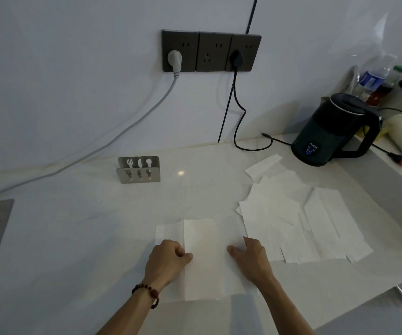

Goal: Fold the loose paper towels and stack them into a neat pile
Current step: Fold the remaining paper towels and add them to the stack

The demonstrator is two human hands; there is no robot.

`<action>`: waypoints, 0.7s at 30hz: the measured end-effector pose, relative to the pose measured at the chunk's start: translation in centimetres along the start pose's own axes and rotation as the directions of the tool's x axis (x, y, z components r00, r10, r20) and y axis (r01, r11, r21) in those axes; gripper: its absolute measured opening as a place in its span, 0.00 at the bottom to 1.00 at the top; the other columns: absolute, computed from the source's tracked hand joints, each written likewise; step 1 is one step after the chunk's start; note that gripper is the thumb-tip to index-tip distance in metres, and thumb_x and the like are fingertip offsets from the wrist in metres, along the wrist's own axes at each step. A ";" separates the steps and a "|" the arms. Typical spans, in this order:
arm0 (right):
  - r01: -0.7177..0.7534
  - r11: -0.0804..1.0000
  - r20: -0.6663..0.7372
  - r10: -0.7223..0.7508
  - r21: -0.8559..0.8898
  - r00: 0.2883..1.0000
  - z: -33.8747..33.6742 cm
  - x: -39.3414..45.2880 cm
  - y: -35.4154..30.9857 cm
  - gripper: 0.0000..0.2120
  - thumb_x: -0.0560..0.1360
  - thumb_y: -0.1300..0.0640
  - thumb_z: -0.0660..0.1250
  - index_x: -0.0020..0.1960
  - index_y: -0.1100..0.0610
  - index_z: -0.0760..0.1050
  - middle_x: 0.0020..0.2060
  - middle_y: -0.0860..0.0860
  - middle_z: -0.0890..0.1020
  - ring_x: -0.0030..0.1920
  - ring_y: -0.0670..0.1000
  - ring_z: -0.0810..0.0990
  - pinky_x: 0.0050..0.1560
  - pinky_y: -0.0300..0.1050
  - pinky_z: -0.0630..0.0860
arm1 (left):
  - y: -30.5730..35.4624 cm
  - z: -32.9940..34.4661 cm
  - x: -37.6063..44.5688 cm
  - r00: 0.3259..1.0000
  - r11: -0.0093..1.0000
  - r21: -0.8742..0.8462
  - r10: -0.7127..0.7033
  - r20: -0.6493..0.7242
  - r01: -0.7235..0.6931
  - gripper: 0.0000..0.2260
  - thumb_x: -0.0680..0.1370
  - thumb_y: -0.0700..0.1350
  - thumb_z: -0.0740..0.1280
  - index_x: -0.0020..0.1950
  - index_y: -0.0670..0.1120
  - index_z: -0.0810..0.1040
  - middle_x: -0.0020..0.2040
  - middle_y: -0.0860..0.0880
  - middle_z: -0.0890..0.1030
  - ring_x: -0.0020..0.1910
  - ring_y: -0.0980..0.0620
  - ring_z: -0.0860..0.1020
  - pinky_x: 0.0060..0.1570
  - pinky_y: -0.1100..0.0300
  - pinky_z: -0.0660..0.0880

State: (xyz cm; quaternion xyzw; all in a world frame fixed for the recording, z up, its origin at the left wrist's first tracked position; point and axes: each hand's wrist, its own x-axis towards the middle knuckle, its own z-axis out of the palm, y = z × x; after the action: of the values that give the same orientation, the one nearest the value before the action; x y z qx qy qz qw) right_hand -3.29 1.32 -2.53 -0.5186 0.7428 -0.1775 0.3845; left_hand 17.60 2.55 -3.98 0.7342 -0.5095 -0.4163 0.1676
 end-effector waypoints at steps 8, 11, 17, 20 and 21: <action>-0.009 0.997 -0.054 0.005 -0.071 0.999 0.4 0.3 0.5 0.20 0.75 0.54 0.68 0.32 0.56 0.61 0.28 0.49 0.66 0.29 0.48 0.64 0.28 0.39 0.60 | -0.3 0.1 0.0 1.000 1.000 0.025 0.001 -0.009 0.000 0.10 0.73 0.51 0.73 0.37 0.47 0.79 0.35 0.54 0.81 0.37 0.56 0.80 0.39 0.59 0.78; -0.025 0.996 -0.059 0.019 -0.088 0.998 0.6 0.7 0.8 0.20 0.75 0.54 0.67 0.32 0.56 0.60 0.28 0.50 0.65 0.30 0.50 0.65 0.30 0.42 0.61 | -0.3 0.1 0.0 1.000 0.999 0.040 0.010 -0.023 -0.009 0.10 0.72 0.52 0.73 0.36 0.48 0.79 0.35 0.54 0.81 0.35 0.57 0.79 0.36 0.61 0.76; 0.100 0.960 -0.287 -0.177 -0.263 0.941 1.6 0.2 1.6 0.25 0.73 0.54 0.71 0.68 0.56 0.69 0.60 0.52 0.75 0.60 0.57 0.74 0.57 0.52 0.74 | -0.5 0.1 -0.2 0.998 0.998 0.056 0.016 -0.055 -0.013 0.12 0.72 0.53 0.74 0.35 0.49 0.75 0.33 0.54 0.79 0.32 0.57 0.77 0.31 0.64 0.71; 0.393 0.775 -0.128 -0.512 -0.495 0.849 2.5 -0.1 1.1 0.22 0.69 0.50 0.74 0.62 0.52 0.76 0.62 0.52 0.77 0.62 0.57 0.76 0.56 0.53 0.76 | -0.6 0.1 -0.3 0.997 0.997 0.073 0.022 -0.070 -0.016 0.14 0.71 0.55 0.74 0.35 0.49 0.74 0.33 0.54 0.79 0.31 0.57 0.77 0.30 0.65 0.71; 0.482 0.695 -0.005 -0.573 -0.533 0.820 3.2 -0.2 1.2 0.20 0.70 0.47 0.72 0.61 0.50 0.77 0.63 0.52 0.78 0.64 0.56 0.76 0.58 0.53 0.77 | -0.5 0.0 -0.4 0.997 0.996 0.090 0.023 -0.078 -0.016 0.14 0.71 0.56 0.73 0.35 0.49 0.74 0.33 0.54 0.79 0.31 0.58 0.76 0.29 0.65 0.70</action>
State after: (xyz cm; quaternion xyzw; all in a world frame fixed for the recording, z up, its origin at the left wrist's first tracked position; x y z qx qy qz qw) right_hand -1.59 2.40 -5.33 -0.7753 0.6115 -0.1216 0.1008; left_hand 17.82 3.07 -4.18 0.7518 -0.5278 -0.3621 0.1585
